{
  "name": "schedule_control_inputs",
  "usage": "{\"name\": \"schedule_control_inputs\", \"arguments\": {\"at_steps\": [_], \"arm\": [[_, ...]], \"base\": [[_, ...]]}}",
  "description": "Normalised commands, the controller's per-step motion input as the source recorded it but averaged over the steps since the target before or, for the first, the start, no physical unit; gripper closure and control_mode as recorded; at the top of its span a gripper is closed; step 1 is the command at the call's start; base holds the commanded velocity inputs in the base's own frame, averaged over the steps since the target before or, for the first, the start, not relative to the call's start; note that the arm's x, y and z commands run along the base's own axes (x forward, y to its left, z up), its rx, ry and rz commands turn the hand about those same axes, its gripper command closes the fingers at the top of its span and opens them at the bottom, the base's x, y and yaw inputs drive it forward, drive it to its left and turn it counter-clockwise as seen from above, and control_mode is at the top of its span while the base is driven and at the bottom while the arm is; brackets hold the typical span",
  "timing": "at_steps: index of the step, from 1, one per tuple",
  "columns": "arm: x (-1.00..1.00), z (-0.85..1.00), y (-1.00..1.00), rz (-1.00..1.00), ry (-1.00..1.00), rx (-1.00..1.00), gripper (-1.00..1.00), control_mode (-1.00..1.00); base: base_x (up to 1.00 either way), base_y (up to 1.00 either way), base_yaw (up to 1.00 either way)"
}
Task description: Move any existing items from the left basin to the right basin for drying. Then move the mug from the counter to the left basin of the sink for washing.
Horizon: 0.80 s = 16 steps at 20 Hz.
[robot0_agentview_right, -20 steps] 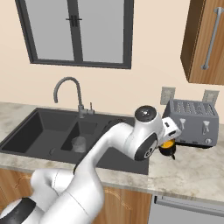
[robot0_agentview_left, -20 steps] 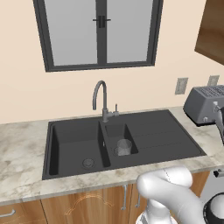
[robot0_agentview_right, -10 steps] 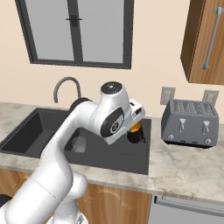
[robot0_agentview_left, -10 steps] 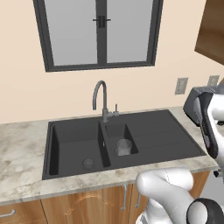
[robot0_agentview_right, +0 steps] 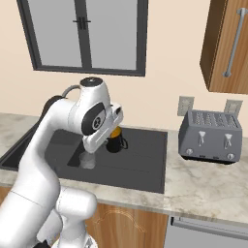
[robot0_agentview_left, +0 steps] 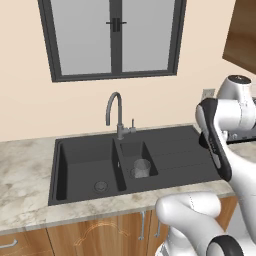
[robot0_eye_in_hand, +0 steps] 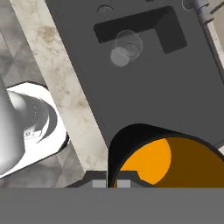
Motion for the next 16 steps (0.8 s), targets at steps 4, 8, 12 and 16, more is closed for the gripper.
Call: {"name": "schedule_control_inputs", "arguments": {"at_steps": [4, 8, 12, 16], "arm": [[0.0, 0.18, 1.0, 0.29, 0.12, 0.0, 1.0, -1.0], [0.0, 0.02, 1.0, 0.27, 0.06, 0.0, 1.0, -1.0], [0.0, -0.04, 1.0, 0.23, 0.01, 0.0, 1.0, -1.0], [0.0, -0.23, 1.0, 0.16, 0.0, 0.0, 1.0, -1.0]], "base": [[0.0, 0.0, 0.0], [0.0, 0.0, 0.0], [0.0, 0.0, 0.0], [0.0, 0.0, 0.0]]}}
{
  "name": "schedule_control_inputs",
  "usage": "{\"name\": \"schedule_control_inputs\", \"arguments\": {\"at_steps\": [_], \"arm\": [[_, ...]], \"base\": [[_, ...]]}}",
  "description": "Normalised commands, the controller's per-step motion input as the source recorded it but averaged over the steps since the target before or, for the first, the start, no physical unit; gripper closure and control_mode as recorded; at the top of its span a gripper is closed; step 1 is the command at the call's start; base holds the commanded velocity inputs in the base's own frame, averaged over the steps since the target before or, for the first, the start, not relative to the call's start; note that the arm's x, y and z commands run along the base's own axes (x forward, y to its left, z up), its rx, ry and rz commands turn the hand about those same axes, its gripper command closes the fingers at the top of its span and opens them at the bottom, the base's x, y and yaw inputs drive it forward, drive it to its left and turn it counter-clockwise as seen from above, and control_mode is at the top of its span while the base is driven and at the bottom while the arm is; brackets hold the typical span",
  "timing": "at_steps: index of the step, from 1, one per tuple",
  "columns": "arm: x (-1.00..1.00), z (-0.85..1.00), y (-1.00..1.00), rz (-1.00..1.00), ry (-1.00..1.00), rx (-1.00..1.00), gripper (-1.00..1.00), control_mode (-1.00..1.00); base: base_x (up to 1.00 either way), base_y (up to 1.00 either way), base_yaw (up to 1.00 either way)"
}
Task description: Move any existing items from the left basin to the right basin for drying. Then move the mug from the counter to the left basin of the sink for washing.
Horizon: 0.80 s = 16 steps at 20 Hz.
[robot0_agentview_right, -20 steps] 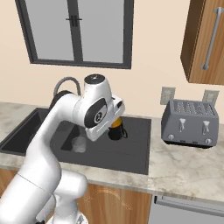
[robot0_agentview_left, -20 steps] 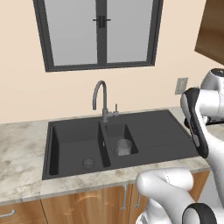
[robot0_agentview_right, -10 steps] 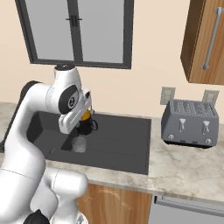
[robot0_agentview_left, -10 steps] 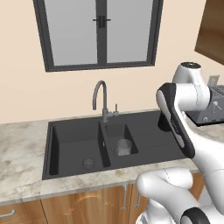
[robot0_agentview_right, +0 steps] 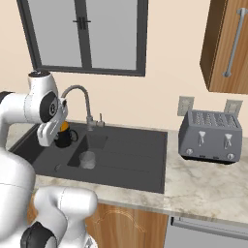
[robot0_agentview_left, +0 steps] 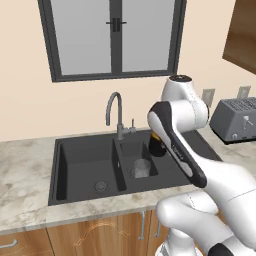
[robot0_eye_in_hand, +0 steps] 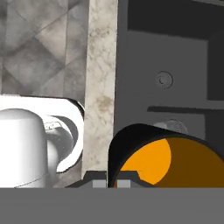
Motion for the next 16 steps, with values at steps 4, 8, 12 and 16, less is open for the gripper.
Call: {"name": "schedule_control_inputs", "arguments": {"at_steps": [4, 8, 12, 16], "arm": [[0.0, -0.21, 0.99, 0.06, 0.0, 0.0, 1.0, -1.0], [0.12, -0.12, 0.94, 0.0, 0.0, 0.01, 1.0, -1.0], [0.26, -0.12, 0.78, 0.0, 0.01, 0.02, 1.0, -1.0], [0.32, -0.28, 0.42, 0.0, 0.13, 0.08, 1.0, -1.0]], "base": [[0.0, 0.0, 0.0], [0.0, 0.0, 0.0], [0.0, 0.0, 0.0], [0.0, 0.0, 0.0]]}}
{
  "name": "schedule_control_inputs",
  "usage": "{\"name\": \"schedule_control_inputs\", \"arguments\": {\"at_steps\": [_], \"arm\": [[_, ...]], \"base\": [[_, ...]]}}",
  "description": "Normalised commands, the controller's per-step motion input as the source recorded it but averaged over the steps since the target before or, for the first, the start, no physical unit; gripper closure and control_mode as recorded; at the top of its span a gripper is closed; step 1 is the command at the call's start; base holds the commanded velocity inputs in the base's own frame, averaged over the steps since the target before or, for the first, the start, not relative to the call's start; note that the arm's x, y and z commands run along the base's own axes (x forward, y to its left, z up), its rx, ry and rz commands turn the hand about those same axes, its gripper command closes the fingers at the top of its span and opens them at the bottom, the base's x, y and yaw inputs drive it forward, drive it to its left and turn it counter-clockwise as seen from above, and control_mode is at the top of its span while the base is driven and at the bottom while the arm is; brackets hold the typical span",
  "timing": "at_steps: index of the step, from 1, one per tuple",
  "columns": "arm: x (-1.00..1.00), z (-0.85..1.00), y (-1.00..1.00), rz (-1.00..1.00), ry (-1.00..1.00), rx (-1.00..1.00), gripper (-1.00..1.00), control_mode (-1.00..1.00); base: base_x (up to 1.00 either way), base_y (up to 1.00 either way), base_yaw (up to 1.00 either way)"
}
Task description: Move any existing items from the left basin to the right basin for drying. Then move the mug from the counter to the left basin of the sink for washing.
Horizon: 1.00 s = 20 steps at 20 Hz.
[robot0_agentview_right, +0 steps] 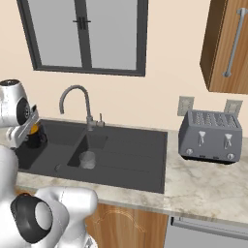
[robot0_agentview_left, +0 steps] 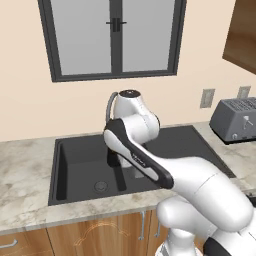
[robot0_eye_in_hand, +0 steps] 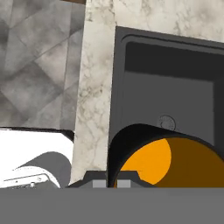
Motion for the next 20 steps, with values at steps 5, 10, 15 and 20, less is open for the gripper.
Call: {"name": "schedule_control_inputs", "arguments": {"at_steps": [5, 10, 15, 20], "arm": [[0.58, -0.55, 0.01, 0.0, 0.19, 0.13, 1.0, -1.0], [0.56, -0.65, 0.19, 0.0, 0.04, 0.02, 1.0, -1.0], [0.39, -0.48, 0.38, 0.0, -0.01, -0.03, 1.0, -1.0], [0.29, -0.32, 0.34, 0.0, -0.01, -0.07, 1.0, -1.0]], "base": [[0.0, 0.0, 0.0], [0.0, 0.0, 0.0], [0.0, 0.0, 0.0], [0.0, 0.0, 0.0]]}}
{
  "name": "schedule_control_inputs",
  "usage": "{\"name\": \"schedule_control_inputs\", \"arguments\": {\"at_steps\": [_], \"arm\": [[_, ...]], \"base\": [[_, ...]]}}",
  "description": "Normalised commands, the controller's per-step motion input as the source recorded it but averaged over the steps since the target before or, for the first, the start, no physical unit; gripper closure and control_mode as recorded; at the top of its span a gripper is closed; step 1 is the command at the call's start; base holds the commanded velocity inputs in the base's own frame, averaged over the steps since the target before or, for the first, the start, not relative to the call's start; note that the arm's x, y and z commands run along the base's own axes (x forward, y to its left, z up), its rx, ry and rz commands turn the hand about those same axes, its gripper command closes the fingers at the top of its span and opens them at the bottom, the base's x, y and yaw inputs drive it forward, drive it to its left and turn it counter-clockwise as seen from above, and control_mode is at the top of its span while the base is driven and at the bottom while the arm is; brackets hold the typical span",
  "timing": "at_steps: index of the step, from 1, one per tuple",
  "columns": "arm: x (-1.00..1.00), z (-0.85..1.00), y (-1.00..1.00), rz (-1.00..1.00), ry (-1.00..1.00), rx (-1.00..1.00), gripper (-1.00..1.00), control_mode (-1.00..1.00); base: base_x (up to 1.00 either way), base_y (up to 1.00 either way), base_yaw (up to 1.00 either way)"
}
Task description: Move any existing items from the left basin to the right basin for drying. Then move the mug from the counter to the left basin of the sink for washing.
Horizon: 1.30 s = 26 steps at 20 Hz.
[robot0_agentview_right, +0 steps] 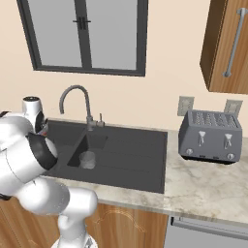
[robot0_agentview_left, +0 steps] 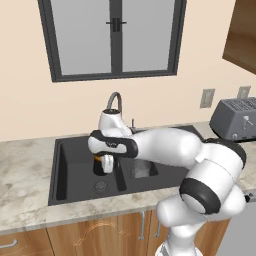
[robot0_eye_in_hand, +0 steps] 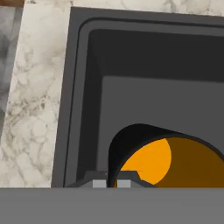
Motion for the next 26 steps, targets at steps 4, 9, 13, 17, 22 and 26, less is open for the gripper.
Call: {"name": "schedule_control_inputs", "arguments": {"at_steps": [4, 9, 13, 17, 22, 26], "arm": [[0.26, -0.38, 0.25, 0.0, 0.0, -0.08, 1.0, -1.0], [0.19, -0.46, 0.27, 0.0, 0.0, -0.1, 1.0, -1.0], [0.1, -0.44, 0.16, 0.0, 0.0, -0.07, 1.0, -1.0], [0.15, -0.4, 0.12, 0.0, 0.0, -0.06, 1.0, -1.0], [0.16, -0.34, 0.04, 0.0, 0.0, -0.03, 1.0, -1.0], [0.19, -0.34, 0.0, 0.0, 0.0, -0.02, 1.0, -1.0]], "base": [[0.0, 0.0, 0.0], [0.0, 0.0, 0.0], [0.0, 0.0, 0.0], [0.0, 0.0, 0.0], [0.0, 0.0, 0.0], [0.0, 0.0, 0.0]]}}
